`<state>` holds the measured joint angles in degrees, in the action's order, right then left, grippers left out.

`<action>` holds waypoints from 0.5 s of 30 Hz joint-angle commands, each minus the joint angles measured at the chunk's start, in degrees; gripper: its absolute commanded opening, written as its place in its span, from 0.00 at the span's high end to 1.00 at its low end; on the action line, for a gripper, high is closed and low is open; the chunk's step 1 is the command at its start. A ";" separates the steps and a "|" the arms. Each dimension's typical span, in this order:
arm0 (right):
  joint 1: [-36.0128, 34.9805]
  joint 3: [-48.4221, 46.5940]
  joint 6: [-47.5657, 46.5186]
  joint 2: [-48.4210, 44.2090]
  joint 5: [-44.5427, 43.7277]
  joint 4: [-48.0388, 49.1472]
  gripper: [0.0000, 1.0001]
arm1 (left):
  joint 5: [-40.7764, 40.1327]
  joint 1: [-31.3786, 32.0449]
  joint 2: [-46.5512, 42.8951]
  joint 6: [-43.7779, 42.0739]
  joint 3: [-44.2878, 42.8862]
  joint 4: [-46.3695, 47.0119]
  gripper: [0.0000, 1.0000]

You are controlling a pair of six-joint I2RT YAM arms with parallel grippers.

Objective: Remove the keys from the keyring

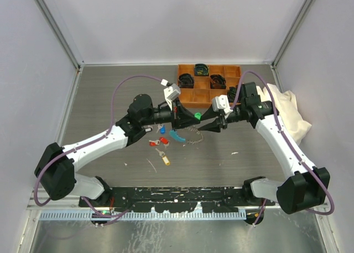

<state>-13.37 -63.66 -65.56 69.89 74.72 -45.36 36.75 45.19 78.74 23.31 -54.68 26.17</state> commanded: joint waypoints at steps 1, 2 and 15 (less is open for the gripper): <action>-0.89 -2.16 -1.82 0.45 2.17 -0.10 0.60 | 2.22 -0.16 -0.57 1.57 -2.74 7.17 1.00; -0.95 -2.17 -1.61 0.57 2.12 0.00 0.61 | 2.21 -0.17 -0.63 1.56 -2.65 7.26 1.00; -0.96 -1.60 0.49 -0.32 2.54 0.52 0.71 | 2.74 -0.20 -1.28 1.57 -2.21 7.38 1.00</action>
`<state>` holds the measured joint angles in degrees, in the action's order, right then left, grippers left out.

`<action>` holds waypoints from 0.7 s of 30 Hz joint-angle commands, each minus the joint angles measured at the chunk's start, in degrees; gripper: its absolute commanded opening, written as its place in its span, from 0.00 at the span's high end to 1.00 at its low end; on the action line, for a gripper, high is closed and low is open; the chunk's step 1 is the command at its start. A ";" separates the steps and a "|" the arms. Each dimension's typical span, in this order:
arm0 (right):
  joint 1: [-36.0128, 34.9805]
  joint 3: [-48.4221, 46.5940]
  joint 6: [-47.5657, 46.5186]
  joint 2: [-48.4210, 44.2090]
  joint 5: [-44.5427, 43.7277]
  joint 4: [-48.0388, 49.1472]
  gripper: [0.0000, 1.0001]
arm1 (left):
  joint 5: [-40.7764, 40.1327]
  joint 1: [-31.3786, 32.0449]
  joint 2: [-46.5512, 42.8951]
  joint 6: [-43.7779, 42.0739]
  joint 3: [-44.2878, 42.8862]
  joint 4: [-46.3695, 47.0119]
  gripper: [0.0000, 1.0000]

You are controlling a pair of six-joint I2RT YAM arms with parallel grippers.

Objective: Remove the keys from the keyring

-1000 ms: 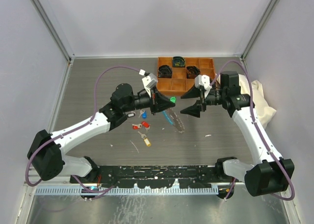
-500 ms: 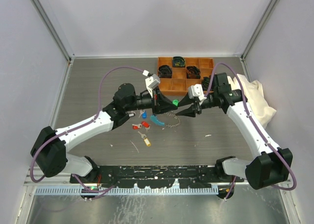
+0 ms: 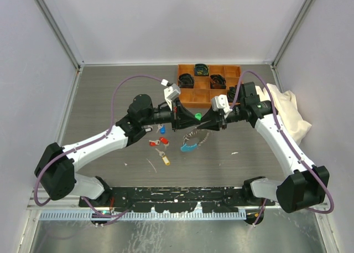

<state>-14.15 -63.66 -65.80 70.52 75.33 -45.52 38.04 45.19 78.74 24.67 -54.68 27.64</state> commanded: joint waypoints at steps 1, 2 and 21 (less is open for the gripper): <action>-0.22 -1.64 0.85 -0.99 1.98 0.69 0.72 | 1.48 -0.19 -1.23 0.21 -2.15 5.93 1.00; -0.16 -1.62 0.98 -1.00 1.92 0.70 0.74 | 1.51 -0.18 -1.24 0.21 -2.04 5.94 1.00; 0.21 -2.16 4.38 -1.40 0.39 2.01 0.69 | 3.21 -0.02 -0.96 0.16 -2.58 5.56 1.00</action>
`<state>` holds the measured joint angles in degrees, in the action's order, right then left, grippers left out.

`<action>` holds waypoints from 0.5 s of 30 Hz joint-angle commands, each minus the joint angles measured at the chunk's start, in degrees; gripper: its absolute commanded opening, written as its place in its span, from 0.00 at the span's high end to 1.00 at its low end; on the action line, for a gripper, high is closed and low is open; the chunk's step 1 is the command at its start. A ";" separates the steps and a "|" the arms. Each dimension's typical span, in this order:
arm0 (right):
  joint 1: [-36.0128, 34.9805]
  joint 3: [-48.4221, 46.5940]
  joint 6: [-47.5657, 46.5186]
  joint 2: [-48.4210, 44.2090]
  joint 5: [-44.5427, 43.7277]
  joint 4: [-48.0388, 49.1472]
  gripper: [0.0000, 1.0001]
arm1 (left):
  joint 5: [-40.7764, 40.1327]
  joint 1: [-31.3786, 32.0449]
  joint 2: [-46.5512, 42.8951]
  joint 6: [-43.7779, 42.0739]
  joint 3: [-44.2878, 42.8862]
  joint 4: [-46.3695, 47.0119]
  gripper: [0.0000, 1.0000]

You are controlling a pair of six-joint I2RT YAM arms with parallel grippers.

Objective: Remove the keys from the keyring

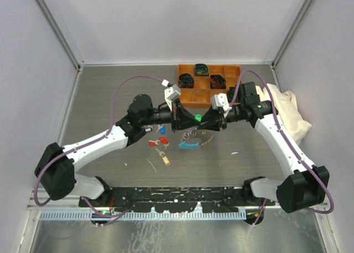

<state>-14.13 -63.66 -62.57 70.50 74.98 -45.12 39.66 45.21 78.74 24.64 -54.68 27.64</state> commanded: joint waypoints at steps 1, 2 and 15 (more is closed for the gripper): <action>0.18 -2.15 1.13 -1.31 1.16 1.66 0.68 | 1.73 -0.10 -0.89 0.15 -2.62 5.54 1.00; 0.17 -2.05 1.13 -1.26 1.66 1.70 0.68 | 1.80 0.02 -0.78 0.16 -2.71 5.64 1.00; -0.36 -0.77 -0.08 -1.12 4.73 1.32 0.69 | 2.72 0.22 -0.41 -0.12 -3.41 5.75 1.00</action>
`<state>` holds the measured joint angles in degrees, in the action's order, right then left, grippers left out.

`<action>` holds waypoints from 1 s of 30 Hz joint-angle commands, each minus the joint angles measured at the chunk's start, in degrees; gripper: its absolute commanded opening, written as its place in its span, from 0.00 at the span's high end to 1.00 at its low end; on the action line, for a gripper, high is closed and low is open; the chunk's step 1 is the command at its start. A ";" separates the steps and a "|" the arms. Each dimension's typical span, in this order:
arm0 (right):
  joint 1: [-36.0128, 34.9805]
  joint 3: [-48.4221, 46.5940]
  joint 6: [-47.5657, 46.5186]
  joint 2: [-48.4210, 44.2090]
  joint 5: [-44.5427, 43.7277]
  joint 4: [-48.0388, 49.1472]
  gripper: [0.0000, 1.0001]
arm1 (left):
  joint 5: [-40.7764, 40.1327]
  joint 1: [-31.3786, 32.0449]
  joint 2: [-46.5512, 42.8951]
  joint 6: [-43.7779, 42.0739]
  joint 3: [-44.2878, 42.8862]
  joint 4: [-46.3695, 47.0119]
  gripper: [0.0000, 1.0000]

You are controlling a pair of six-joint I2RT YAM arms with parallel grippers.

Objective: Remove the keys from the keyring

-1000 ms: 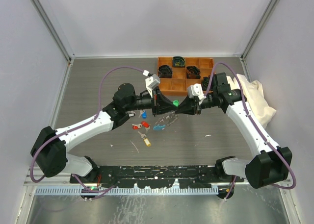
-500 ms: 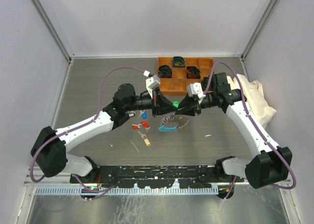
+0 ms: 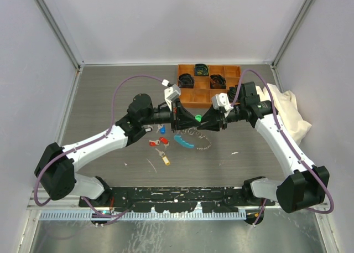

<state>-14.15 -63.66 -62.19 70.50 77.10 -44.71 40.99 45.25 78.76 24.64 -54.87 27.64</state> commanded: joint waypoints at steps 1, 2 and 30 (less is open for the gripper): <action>-0.33 -0.69 -0.59 -1.11 2.57 0.86 0.69 | 1.45 0.13 -0.37 -0.12 -3.22 5.76 1.00; -0.29 -0.68 -0.64 -1.15 2.60 0.85 0.69 | 1.47 0.18 -0.35 -0.11 -3.27 5.80 1.00; -0.89 0.18 -3.59 -1.32 3.67 -1.26 0.72 | 1.47 0.48 -0.63 -0.27 -3.29 6.28 1.00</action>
<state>-14.63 -63.64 -64.47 70.50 78.72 -45.65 41.85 45.43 79.22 24.62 -55.18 28.12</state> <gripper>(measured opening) 0.284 0.020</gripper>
